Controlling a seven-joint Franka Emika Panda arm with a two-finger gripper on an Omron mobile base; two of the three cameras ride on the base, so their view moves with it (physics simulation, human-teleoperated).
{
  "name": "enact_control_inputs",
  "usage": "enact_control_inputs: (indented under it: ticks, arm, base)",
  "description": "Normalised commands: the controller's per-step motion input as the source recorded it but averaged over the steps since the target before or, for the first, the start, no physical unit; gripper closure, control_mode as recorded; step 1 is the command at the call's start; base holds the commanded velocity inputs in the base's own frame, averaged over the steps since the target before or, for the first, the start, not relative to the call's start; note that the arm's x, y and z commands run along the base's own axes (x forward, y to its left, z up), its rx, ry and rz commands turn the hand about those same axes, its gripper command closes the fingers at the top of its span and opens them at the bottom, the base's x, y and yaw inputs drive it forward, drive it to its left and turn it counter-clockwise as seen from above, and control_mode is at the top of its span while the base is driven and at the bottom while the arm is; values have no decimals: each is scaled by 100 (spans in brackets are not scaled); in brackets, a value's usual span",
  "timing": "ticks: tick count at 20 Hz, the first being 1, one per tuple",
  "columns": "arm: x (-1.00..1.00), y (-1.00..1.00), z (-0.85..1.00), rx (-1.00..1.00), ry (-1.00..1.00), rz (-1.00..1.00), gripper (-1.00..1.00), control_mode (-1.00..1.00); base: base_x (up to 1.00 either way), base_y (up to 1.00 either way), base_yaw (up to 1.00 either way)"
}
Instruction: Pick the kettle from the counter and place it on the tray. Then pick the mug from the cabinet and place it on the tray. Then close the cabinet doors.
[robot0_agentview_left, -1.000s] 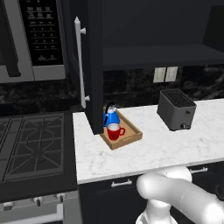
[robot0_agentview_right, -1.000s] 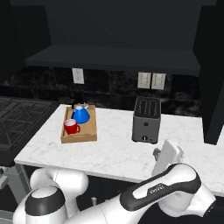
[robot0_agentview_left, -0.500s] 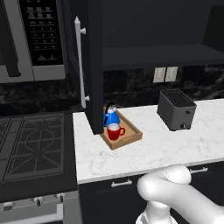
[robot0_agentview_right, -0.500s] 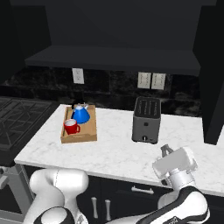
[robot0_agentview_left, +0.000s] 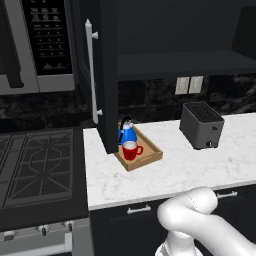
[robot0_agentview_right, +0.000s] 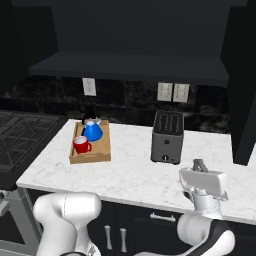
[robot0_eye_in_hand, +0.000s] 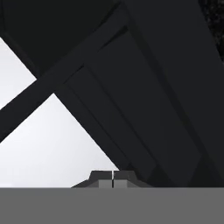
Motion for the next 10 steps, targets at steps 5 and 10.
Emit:
enact_control_inputs:
  ticks: [5,10]
  arm:
    - [-7,-32,0,2,0,-3,100,-100]
    - [-10,-84,5,8,0,-18,100,-100]
  base:
    - [0,0,0]
    - [0,0,0]
